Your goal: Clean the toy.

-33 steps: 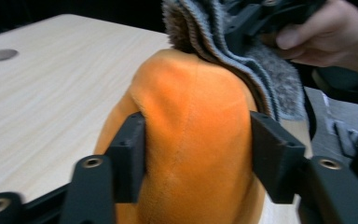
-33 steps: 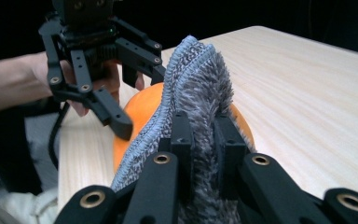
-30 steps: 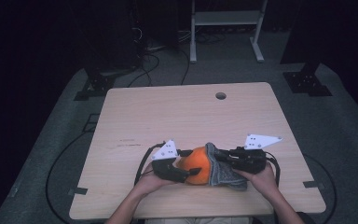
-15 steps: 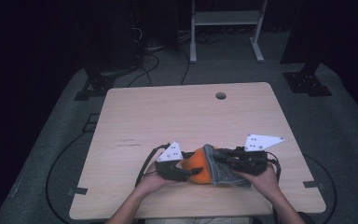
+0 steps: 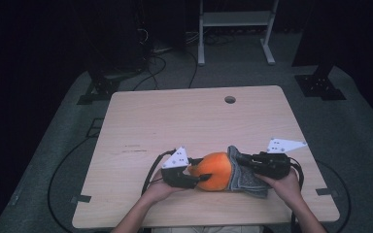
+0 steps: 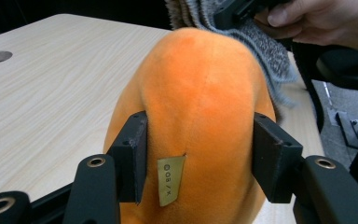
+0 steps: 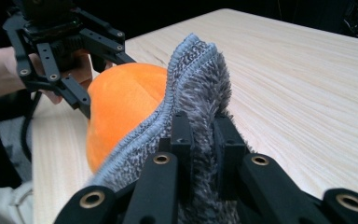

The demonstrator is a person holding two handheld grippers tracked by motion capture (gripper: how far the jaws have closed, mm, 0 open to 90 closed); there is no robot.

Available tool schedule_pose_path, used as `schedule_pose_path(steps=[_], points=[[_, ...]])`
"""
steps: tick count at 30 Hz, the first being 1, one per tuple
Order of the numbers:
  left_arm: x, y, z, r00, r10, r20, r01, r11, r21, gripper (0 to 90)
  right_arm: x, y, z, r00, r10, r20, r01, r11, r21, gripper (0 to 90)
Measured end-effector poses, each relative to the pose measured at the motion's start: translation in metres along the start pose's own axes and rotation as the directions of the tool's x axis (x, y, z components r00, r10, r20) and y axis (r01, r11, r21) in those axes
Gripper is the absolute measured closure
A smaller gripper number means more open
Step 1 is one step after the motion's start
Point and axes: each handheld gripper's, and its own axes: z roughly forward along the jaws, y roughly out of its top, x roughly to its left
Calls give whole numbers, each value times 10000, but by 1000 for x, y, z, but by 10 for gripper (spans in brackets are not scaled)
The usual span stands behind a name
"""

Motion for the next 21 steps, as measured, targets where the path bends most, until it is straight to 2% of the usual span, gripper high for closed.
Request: schedule_pose_path(steps=[2, 3, 4, 5, 9, 10, 11, 12, 15, 16, 17, 18, 19, 21], points=[[-1, 4, -3, 9999, 90, -110, -89, 9999, 109, 442, 5, 5, -4, 9994, -18, -348, 11, 9998, -191, 804], [-1, 4, -3, 9999, 90, -110, -89, 9999, 109, 442, 5, 5, -4, 9994, -18, -348, 11, 9998, -191, 804], [-3, 7, -4, 9996, 202, -199, -196, 9993, 311, 442, 11, 9, -5, 9986, -153, -502, 137, 9994, -318, 804], [-4, 8, -4, 9991, 294, -302, -278, 9983, 516, 442, 22, 18, -5, 9951, -437, -888, 388, 9977, -561, 804], [-6, 12, -7, 9995, 279, -175, -265, 9966, 782, 443, 40, 31, 8, 9857, -819, -1470, 733, 9953, -627, 804], [-6, 12, -7, 9995, 279, -175, -265, 9966, 782, 443, 40, 31, 8, 9857, -819, -1470, 733, 9953, -627, 804], [-7, 15, -9, 9993, 312, -194, -297, 9969, 723, 443, 44, 33, 19, 9866, -929, -1344, 894, 9955, -321, 804], [-7, 15, -9, 9992, 337, -203, -321, 9965, 778, 443, 43, 33, 22, 9871, -934, -1301, 913, 9956, -223, 804], [-4, 10, -7, 9995, 231, -231, -207, 9951, 968, 434, 38, 30, 30, 9900, -807, -1161, 816, 9967, 31, 804], [-2, 7, -6, 9999, 75, -94, -67, 9964, 847, 370, 34, 23, 37, 9920, -720, -1034, 758, 9966, 333, 804], [2, 3, -5, 9998, -131, 119, 123, 9979, 642, 330, 32, 20, 38, 9923, -618, -1070, 654, 9974, 310, 804], [2, 3, -5, 9998, -131, 119, 123, 9979, 642, 279, 32, 20, 38, 9923, -618, -1070, 654, 9974, 310, 804], [7, 2, -7, 9995, -282, 141, 277, 9991, 329, 227, 28, 16, 37, 9942, -519, -942, 552, 9980, 322, 804], [12, 0, -7, 9991, -425, 75, 422, 9981, 444, 160, 23, 13, 34, 9959, -437, -796, 467, 9983, 360, 803]])
